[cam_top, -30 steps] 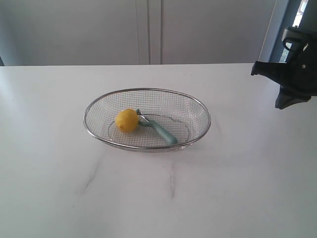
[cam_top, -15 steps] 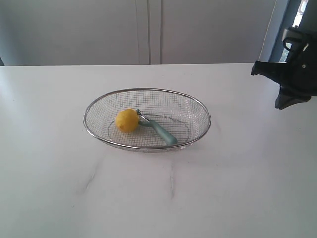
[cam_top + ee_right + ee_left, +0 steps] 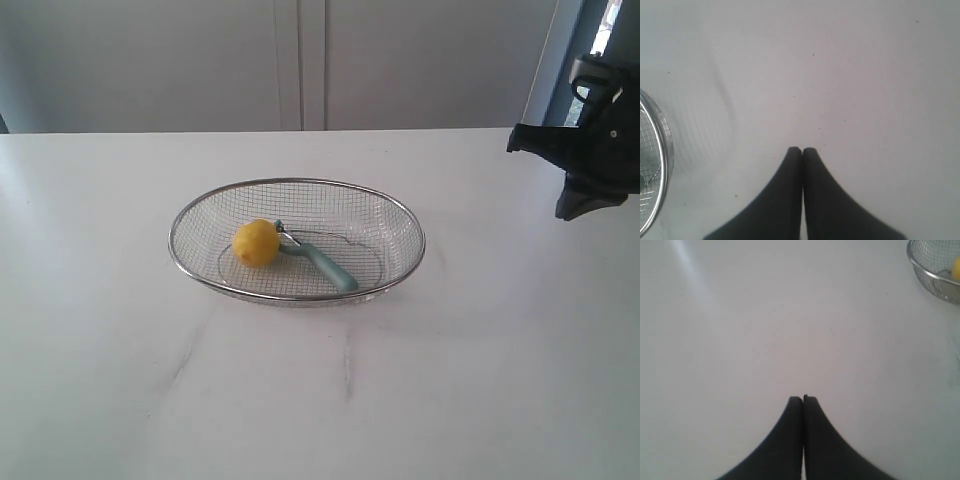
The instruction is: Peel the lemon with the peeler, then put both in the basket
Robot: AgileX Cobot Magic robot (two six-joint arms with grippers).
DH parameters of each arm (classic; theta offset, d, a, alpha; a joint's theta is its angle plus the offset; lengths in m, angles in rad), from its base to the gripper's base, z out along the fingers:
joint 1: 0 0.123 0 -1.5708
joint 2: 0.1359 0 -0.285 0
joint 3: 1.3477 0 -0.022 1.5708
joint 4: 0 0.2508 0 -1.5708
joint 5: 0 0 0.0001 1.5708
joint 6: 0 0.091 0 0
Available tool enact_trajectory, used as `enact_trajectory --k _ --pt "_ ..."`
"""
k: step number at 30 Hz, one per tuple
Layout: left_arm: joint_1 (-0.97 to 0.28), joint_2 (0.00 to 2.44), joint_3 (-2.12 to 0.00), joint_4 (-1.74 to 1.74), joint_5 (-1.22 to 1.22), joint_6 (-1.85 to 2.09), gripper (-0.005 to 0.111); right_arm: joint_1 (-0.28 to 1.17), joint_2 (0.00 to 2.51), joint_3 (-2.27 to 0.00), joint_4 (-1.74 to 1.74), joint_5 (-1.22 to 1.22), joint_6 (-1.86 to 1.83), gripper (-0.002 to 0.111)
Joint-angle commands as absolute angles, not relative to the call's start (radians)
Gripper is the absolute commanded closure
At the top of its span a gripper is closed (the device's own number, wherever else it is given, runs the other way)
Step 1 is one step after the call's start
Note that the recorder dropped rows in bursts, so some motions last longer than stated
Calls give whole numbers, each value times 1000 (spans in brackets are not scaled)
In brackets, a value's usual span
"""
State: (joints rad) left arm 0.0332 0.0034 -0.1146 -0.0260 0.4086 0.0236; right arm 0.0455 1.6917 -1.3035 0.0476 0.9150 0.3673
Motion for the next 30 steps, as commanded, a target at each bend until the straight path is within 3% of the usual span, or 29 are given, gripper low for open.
enact_trajectory --k 1,30 --pt "11 0 -56 10 388 27 107 40 1684 -1304 43 912 372 108" --pt "38 0 0 11 333 27 107 40 1684 -1304 43 910 372 108"
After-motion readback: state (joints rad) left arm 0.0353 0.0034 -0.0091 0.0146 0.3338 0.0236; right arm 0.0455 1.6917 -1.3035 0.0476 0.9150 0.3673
